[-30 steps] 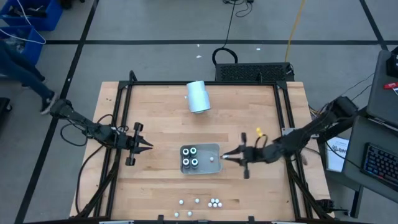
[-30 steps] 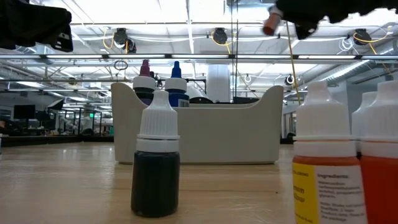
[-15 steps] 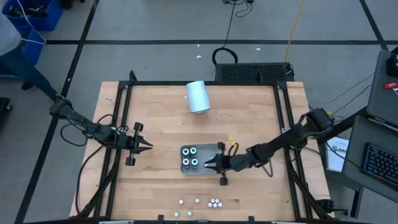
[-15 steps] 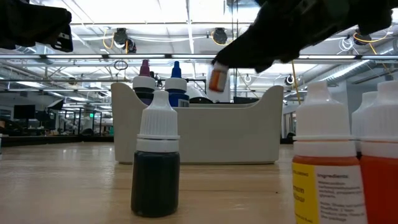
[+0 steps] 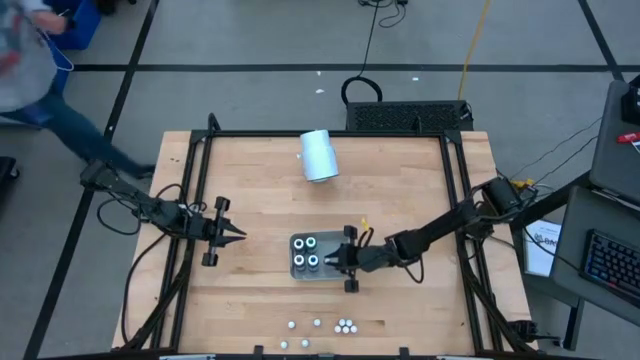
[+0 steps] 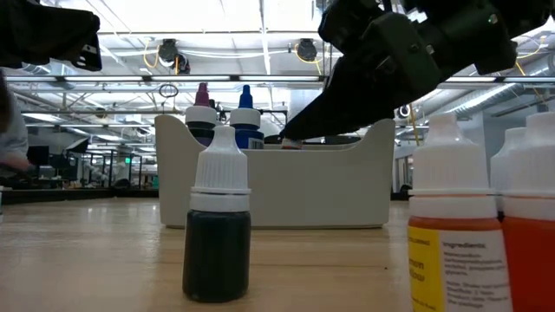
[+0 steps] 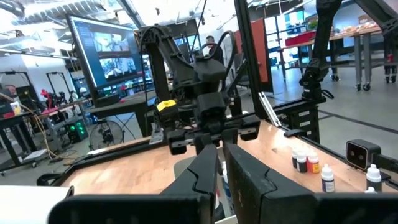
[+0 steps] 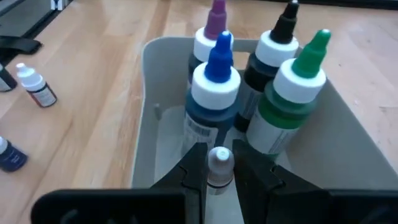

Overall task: Pick & Place food coloring
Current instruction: Put the small red food coloring into the gray bin

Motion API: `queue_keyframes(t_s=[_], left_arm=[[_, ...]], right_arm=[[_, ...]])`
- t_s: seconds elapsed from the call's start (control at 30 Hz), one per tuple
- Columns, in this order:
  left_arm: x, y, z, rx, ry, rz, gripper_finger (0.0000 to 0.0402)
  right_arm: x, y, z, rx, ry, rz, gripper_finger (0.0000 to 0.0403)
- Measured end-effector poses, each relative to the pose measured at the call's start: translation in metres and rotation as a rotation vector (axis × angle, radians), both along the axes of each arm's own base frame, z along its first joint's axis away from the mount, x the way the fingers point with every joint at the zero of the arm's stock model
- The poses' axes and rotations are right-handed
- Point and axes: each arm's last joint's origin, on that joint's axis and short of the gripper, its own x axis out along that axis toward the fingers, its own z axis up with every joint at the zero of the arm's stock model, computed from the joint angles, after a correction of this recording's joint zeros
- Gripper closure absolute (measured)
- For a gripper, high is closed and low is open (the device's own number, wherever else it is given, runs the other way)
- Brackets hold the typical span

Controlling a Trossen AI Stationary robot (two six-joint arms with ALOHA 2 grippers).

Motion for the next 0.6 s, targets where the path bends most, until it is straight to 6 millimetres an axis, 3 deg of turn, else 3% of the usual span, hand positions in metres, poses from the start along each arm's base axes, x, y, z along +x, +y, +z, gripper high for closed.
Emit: queue_keyframes(t_s=[0.6], left_arm=[[0.0000, 0.0000, 0.0000, 0.001, -0.001, 0.000, 0.0360]], right_arm=[[0.0009, -0.0074, -0.0034, 0.058, 0.048, -0.004, 0.0355]])
